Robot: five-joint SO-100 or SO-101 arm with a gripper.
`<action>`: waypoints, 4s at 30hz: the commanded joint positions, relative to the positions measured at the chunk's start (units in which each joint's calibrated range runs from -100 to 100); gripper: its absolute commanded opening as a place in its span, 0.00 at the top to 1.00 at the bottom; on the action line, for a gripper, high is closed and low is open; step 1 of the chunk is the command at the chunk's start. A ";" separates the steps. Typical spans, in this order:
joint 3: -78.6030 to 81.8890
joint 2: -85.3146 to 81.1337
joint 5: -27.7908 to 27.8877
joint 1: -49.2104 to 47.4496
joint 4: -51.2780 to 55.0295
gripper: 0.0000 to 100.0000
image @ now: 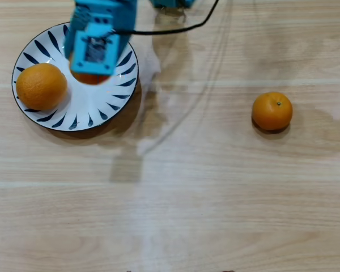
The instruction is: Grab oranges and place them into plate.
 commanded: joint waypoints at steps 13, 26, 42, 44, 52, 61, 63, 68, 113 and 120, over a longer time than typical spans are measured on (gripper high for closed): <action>28.17 -11.36 6.86 17.47 -9.24 0.72; 25.55 -12.29 5.24 13.36 -9.33 0.57; 2.82 -11.44 -7.20 -33.17 -3.82 0.80; 5.17 -11.44 -8.82 -37.85 -8.47 0.80; 22.20 -11.27 -16.03 -48.58 -31.76 0.63; 36.23 -4.68 -18.28 -51.72 -53.42 0.58; 37.59 -3.83 -18.23 -51.64 -55.82 0.58; 39.49 -3.58 -19.01 -51.64 -57.11 0.50; 39.40 16.03 -17.86 -56.32 -76.97 0.39; 39.31 19.41 -17.86 -56.32 -80.23 0.42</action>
